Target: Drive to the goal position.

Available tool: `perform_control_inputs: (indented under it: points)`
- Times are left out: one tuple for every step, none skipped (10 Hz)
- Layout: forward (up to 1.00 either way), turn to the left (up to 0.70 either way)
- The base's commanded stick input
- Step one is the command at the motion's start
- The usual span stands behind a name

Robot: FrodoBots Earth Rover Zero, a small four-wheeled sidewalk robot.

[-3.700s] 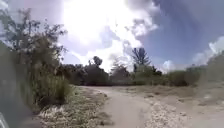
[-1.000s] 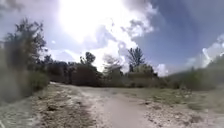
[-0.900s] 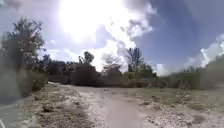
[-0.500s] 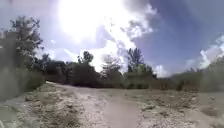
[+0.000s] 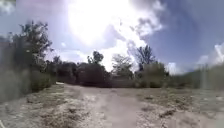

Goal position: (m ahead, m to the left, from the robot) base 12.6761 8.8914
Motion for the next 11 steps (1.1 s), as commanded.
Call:
perform_control_inputs:
  points:
    - [0.70, 0.00]
    - [0.70, 0.00]
    - [0.70, 0.00]
    - [0.70, 0.00]
    - [0.70, 0.00]
    - [0.70, 0.00]
    - [0.70, 0.00]
    - [0.70, 0.00]
    - [0.70, 0.00]
    - [0.70, 0.00]
    - [0.70, 0.00]
